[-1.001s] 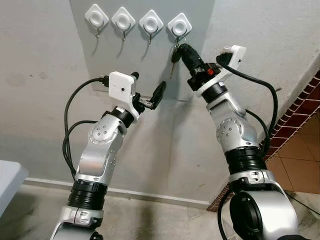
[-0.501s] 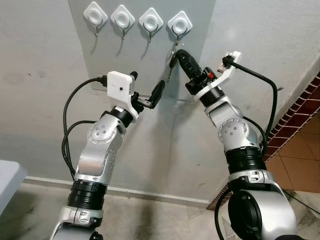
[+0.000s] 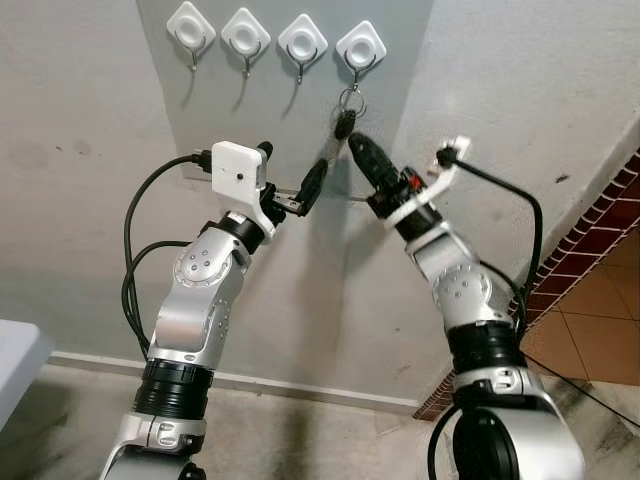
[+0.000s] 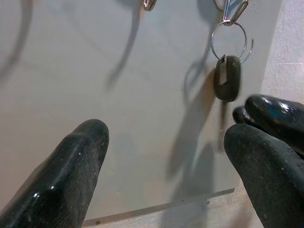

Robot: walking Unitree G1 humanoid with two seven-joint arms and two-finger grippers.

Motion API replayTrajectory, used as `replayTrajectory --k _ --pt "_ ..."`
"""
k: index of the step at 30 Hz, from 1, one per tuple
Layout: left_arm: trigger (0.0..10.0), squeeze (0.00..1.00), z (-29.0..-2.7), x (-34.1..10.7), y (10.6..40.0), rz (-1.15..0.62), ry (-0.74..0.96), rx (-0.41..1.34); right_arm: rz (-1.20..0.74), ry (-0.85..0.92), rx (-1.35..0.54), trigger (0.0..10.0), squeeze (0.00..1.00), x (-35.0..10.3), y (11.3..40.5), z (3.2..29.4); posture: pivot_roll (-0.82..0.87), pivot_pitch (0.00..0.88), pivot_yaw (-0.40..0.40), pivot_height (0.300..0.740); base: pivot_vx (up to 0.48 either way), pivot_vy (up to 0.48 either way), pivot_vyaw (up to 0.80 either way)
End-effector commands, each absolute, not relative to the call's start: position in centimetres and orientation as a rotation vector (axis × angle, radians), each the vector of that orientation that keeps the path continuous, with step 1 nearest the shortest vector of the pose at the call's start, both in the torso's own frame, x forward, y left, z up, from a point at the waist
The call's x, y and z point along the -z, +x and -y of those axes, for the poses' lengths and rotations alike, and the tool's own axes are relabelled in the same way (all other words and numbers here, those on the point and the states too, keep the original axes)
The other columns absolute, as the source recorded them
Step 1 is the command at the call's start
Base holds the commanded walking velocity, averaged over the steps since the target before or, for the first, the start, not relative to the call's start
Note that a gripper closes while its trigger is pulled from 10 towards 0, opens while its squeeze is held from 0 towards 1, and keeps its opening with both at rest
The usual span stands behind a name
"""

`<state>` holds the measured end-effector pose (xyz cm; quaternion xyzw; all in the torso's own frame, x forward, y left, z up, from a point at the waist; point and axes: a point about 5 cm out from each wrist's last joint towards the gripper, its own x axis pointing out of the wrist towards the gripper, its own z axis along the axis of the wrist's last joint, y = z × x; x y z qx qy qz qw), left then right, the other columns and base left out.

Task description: Hang keys on a hook

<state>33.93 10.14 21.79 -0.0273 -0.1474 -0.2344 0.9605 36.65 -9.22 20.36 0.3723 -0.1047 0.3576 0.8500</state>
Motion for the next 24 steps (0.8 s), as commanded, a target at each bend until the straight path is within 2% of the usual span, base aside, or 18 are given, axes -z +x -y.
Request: replayTrajectory --k 1,8,16,19,24 --pt "10.0 0.00 -10.0 -22.0 33.8 0.310 -0.037 0.476 0.276 0.766 -0.723 10.0 1.00 -21.1 36.5 9.8 0.13 0.054 -0.022 0.740 0.000 0.000 0.00" --pt "10.0 0.00 -10.0 -21.4 33.9 0.303 -0.001 0.437 0.310 0.762 -0.585 10.0 1.00 -19.3 35.6 11.3 0.13 0.047 -0.019 0.740 0.000 0.000 0.00" --pt "10.0 0.00 -10.0 -20.3 34.0 0.289 0.053 0.398 0.280 0.723 -0.540 10.0 1.00 -17.7 34.7 11.8 0.13 0.045 -0.014 0.740 0.000 0.000 0.00" --pt "10.0 0.00 -9.7 -19.3 33.7 0.265 0.031 0.392 0.256 0.710 -0.518 10.0 1.00 -16.7 34.0 11.9 0.12 0.048 -0.009 0.740 0.000 0.000 0.00" --pt "10.0 0.00 -9.3 -14.9 33.5 0.142 0.048 0.362 0.191 0.558 -0.364 10.0 1.00 -12.8 32.6 13.4 0.12 0.053 -0.005 0.740 0.000 0.000 0.00"
